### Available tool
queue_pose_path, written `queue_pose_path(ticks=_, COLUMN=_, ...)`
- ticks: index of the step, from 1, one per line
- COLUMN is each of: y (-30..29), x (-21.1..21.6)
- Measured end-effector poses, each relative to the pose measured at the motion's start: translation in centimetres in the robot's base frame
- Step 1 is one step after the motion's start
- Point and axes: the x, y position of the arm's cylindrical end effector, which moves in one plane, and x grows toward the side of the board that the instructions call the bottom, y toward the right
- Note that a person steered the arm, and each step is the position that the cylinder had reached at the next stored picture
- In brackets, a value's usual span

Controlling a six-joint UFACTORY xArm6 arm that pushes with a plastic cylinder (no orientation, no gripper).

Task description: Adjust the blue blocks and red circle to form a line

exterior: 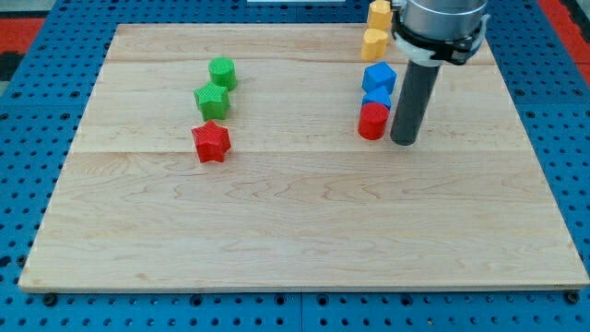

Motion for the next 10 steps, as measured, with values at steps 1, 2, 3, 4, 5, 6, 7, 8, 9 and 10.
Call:
queue_pose_path(ticks=1, y=1.2, x=-1.6)
queue_pose_path(ticks=2, y=1.5, x=-4.8)
queue_pose_path(ticks=3, y=1.1, x=-6.1)
queue_pose_path(ticks=4, y=0.9, x=-6.1)
queue_pose_path(ticks=5, y=0.8, x=-6.6)
queue_pose_path(ticks=6, y=0.3, x=-8.2)
queue_pose_path(ticks=7, y=0.2, x=-8.8)
queue_pose_path(ticks=8, y=-0.2, x=-6.9)
queue_pose_path(ticks=9, y=-2.0, x=-6.3)
queue_pose_path(ticks=10, y=-3.2, x=-6.3)
